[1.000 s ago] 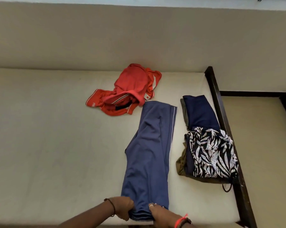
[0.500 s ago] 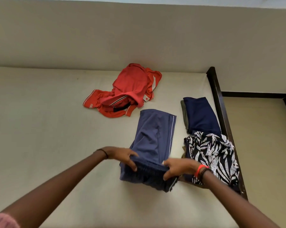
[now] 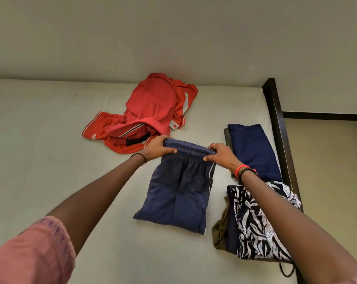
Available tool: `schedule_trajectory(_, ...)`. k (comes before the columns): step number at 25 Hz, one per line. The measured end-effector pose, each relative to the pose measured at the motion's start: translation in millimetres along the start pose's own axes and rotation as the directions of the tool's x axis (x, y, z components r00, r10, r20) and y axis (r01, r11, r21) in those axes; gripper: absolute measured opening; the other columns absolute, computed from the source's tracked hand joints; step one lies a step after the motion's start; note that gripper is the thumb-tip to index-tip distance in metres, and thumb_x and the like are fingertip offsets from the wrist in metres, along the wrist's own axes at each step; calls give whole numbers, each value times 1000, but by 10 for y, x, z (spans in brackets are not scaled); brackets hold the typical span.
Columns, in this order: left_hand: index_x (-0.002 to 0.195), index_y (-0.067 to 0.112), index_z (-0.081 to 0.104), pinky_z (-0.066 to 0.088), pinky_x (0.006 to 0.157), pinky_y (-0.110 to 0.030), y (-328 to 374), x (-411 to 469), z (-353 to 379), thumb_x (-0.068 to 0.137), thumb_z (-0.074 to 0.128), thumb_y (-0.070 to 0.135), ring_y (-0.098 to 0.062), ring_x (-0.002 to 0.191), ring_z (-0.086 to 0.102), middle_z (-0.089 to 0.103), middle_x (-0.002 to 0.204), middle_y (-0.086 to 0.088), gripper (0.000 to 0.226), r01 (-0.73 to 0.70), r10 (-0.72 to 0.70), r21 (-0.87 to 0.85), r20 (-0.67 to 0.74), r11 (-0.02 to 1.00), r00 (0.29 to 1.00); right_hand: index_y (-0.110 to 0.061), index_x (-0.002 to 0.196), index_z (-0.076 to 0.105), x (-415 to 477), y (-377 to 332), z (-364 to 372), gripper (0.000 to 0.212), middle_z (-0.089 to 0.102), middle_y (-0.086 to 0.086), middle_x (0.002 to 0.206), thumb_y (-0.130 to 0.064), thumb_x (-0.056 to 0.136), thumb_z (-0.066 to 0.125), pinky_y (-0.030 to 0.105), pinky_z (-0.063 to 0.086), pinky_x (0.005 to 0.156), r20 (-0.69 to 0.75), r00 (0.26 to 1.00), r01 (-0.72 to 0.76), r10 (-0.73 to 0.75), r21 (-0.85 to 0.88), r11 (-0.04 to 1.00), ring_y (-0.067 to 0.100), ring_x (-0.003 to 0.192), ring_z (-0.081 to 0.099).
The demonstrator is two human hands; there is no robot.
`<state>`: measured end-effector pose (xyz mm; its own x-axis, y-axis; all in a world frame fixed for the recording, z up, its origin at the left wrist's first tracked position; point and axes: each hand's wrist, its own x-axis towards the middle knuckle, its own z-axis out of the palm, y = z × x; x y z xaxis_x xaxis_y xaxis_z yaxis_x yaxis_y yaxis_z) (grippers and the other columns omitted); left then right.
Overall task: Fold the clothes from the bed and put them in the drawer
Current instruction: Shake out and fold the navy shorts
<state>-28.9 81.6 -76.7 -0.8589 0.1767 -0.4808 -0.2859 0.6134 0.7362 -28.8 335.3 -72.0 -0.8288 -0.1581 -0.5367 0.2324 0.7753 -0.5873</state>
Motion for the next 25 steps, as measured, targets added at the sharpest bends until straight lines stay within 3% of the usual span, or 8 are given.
schedule_trajectory(5, 140, 8, 38, 35, 97, -23, -136, 394, 205, 85, 70, 19, -24, 125, 48, 49, 137, -12, 65, 37, -46, -67, -141, 997, 989, -1, 128, 49, 511, 196, 150, 47, 54, 22, 123, -15, 85, 65, 29, 40, 89, -98, 994, -51, 46, -47, 998, 33, 113, 52)
schedule_trajectory(9, 143, 9, 35, 29, 107, -25, -485, 162, 456, 93, 57, 28, -23, 133, 40, 42, 144, -9, 57, -90, 128, 146, -283, 985, 950, 2, 137, 39, 339, 219, 514, 48, 44, 23, 134, -10, 92, 48, 40, 33, 105, -204, 979, -13, -15, -139, 990, 37, 124, 42)
schedule_trajectory(12, 151, 20, 20, 11, 119, -36, -809, -354, 761, 94, 45, 50, -14, 146, 17, 21, 158, 3, 69, -225, 275, 378, -85, 898, 958, 2, 143, 34, -267, 275, 1123, 58, 38, 20, 147, -29, 95, 45, 47, 31, 112, -205, 958, 127, -201, -327, 936, 33, 137, 34)
schedule_trajectory(14, 153, 17, 10, 0, 120, -41, -1016, -743, 950, 93, 38, 63, -11, 147, 1, 5, 160, 4, 80, -385, 368, 561, 149, 733, 918, 0, 144, 34, -681, 371, 1542, 76, 36, 17, 149, -51, 88, 42, 53, 30, 111, -92, 945, 233, -315, -487, 842, 30, 140, 31)
schedule_trajectory(16, 152, 12, 11, 3, 118, -45, -1257, -1024, 1112, 91, 35, 68, -14, 148, 3, 6, 161, -1, 86, -501, 404, 655, 310, 565, 861, 0, 146, 28, -972, 519, 1854, 95, 28, 17, 153, -61, 78, 54, 54, 19, 112, 54, 947, 292, -316, -554, 780, 29, 144, 21)
schedule_trajectory(20, 151, 8, 19, 12, 114, -49, -1640, -1163, 1286, 81, 51, 33, -24, 146, 15, 17, 158, -10, 81, -490, 328, 732, 369, 473, 869, 2, 146, 23, -1150, 706, 2142, 103, 21, 20, 155, -38, 67, 75, 55, 13, 112, 128, 985, 170, -117, -591, 789, 30, 145, 13)
schedule_trajectory(22, 150, 6, 19, 11, 115, -47, -1707, -1117, 1383, 82, 42, 12, -26, 146, 17, 20, 157, -12, 72, -428, 318, 781, 306, 454, 897, 4, 146, 17, -1158, 780, 2248, 81, 19, 20, 155, -20, 78, 55, 56, 12, 113, 95, 990, 141, -104, -610, 780, 32, 144, 16)
schedule_trajectory(25, 148, 4, 15, 2, 115, -46, -1768, -1067, 1504, 91, 31, 5, -29, 144, 20, 22, 156, -14, 60, -387, 338, 840, 263, 381, 904, 1, 147, 12, -1113, 883, 2354, 62, 22, 19, 154, -11, 87, 23, 55, 11, 113, 104, 991, 131, -83, -661, 739, 32, 143, 21)
